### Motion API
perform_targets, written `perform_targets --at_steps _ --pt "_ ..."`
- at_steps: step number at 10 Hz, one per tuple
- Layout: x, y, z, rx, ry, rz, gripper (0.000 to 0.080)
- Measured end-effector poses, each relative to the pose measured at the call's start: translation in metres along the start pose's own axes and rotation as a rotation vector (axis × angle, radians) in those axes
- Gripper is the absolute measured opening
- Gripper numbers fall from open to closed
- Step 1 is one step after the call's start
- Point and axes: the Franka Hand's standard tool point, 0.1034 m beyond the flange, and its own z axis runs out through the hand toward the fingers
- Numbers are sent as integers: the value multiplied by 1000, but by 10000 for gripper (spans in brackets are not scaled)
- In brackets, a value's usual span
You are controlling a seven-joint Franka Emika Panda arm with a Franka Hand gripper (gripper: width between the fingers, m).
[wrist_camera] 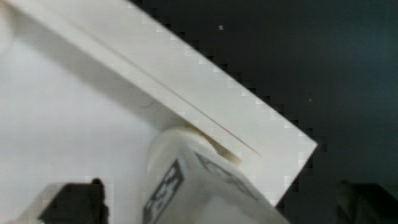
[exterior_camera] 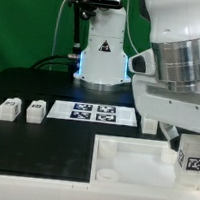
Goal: Assemble one leg
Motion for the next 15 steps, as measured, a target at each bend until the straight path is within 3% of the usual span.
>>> perform_targets --at_steps 1,3,5,7,8,10,12,13,15 --pt "1 1 0 -6 3 -132 648" --pt "6 3 0 -59 42 -494 648" --pt "6 3 0 -63 44 -569 648" --pt "6 2 0 -61 45 -534 389" --pt "6 4 0 -60 45 -435 298" --pt "7 5 0 -52 49 -232 297" --pt "10 7 0 -9 35 168 297" --pt "9 8 1 26 15 385 297" --pt "8 6 1 45 -13 630 297"
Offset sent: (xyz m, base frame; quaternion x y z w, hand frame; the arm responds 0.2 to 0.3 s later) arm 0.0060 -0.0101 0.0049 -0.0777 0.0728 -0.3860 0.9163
